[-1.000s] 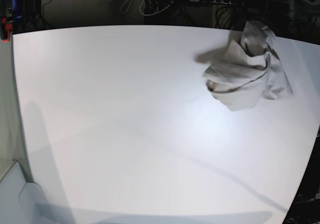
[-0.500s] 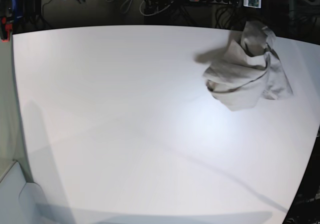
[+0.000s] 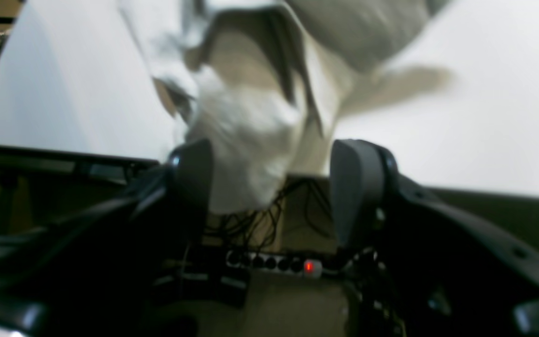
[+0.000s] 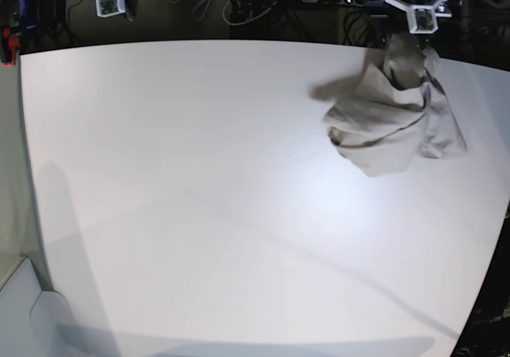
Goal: Layout the t-shirt on the table in an organized manner, then fold the t-shirt properly
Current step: 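Lower the left gripper onto the crumpled beige t-shirt and grasp it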
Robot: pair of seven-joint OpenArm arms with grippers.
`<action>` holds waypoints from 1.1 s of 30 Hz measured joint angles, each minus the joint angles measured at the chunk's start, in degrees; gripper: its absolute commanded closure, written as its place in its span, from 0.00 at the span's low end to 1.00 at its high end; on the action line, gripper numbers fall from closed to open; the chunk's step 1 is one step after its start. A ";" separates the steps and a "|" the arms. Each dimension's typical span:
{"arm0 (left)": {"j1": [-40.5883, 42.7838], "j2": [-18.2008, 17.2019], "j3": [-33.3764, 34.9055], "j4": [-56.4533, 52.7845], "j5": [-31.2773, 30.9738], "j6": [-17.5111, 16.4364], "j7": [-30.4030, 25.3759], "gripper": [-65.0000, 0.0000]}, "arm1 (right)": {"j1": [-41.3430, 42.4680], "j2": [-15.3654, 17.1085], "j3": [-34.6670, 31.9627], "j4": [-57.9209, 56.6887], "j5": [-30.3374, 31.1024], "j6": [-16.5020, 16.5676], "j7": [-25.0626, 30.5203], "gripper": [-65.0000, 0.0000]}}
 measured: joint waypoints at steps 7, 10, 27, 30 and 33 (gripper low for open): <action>-3.45 -2.03 -9.55 -0.24 -15.63 0.55 4.66 0.40 | 1.51 0.02 0.02 0.02 0.00 0.02 -0.85 1.00; -7.30 -3.34 -11.41 -0.24 -17.79 0.28 11.67 0.40 | 1.49 -0.09 0.00 0.02 0.00 0.02 -0.85 1.00; -13.57 -2.86 -12.46 -0.22 -18.12 -4.42 18.47 0.41 | 2.78 -0.20 0.02 0.00 0.00 0.02 -1.16 1.00; -14.93 -2.91 -12.48 -0.28 -18.05 -5.66 18.40 0.41 | 3.61 -0.17 -1.05 -0.04 0.00 0.02 -3.32 1.00; -15.52 -2.95 -11.50 -0.55 -17.57 -6.51 18.43 0.41 | 4.55 -0.26 -1.86 -0.02 0.00 0.02 -4.15 1.00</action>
